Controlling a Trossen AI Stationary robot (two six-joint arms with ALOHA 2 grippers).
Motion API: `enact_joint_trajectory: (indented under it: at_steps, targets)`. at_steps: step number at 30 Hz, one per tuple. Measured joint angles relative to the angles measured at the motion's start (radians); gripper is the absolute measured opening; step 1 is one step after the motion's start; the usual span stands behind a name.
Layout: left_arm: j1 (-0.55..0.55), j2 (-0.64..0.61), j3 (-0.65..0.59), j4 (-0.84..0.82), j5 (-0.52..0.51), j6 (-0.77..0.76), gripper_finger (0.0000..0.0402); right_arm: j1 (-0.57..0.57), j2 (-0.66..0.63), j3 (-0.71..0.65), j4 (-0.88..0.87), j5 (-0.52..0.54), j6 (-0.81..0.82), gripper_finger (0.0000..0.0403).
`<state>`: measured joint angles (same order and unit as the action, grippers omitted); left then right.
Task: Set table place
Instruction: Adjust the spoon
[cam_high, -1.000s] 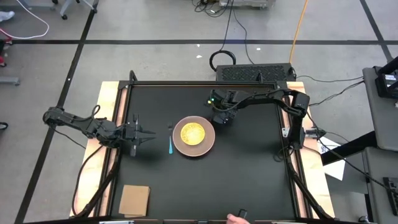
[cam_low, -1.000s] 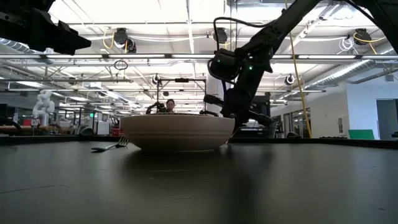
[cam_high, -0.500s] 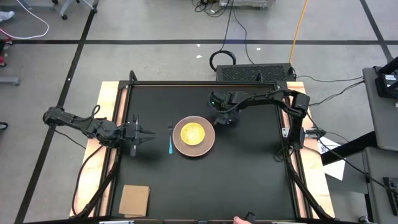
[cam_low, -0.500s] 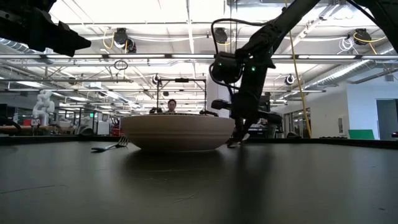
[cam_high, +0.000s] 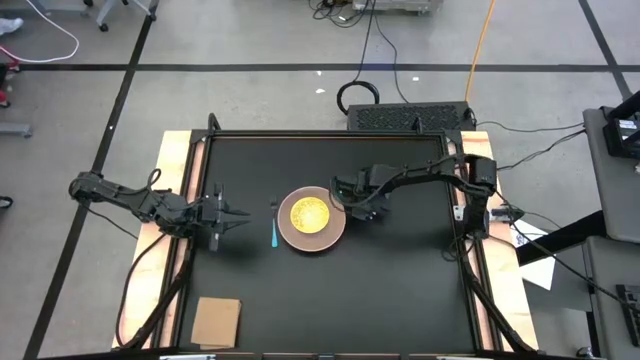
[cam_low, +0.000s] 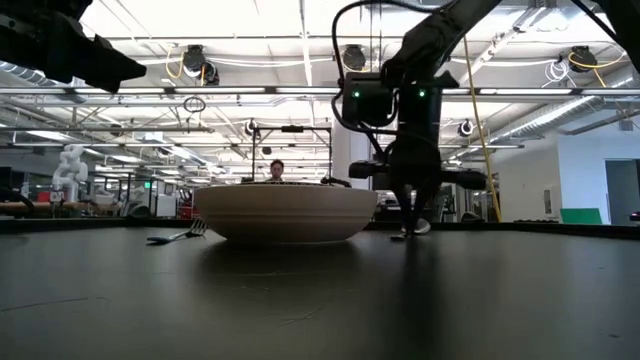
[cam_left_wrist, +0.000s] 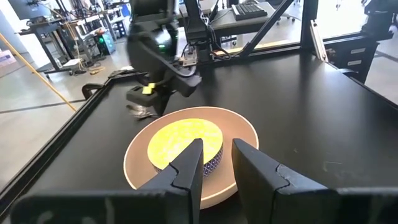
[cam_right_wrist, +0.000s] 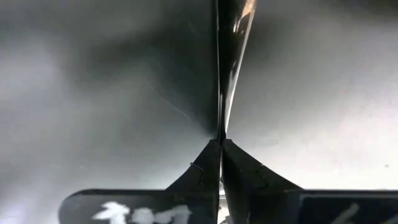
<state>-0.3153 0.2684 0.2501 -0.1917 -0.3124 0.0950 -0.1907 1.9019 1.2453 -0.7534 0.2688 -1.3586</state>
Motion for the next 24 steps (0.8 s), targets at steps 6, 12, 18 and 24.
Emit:
enact_joint_trajectory:
  at_steps: [6,12,18,24]
  targets:
    - [0.000,0.000,0.000,0.000,0.000,-0.009,0.0090,0.110,0.000,0.000,-0.063,-0.009,0.040,0.0000]
    - [0.000,0.000,0.000,0.000,0.000,-0.023,0.0090,0.184,0.000,0.000,-0.059,-0.033,0.147,0.0000]
    - [0.000,0.000,0.000,0.000,0.000,-0.026,0.0090,0.189,-0.007,-0.002,-0.046,-0.044,0.330,0.0000]
    - [0.000,0.000,0.000,0.004,0.000,0.022,0.0090,0.208,-0.056,-0.003,-0.110,-0.060,0.463,0.0017]
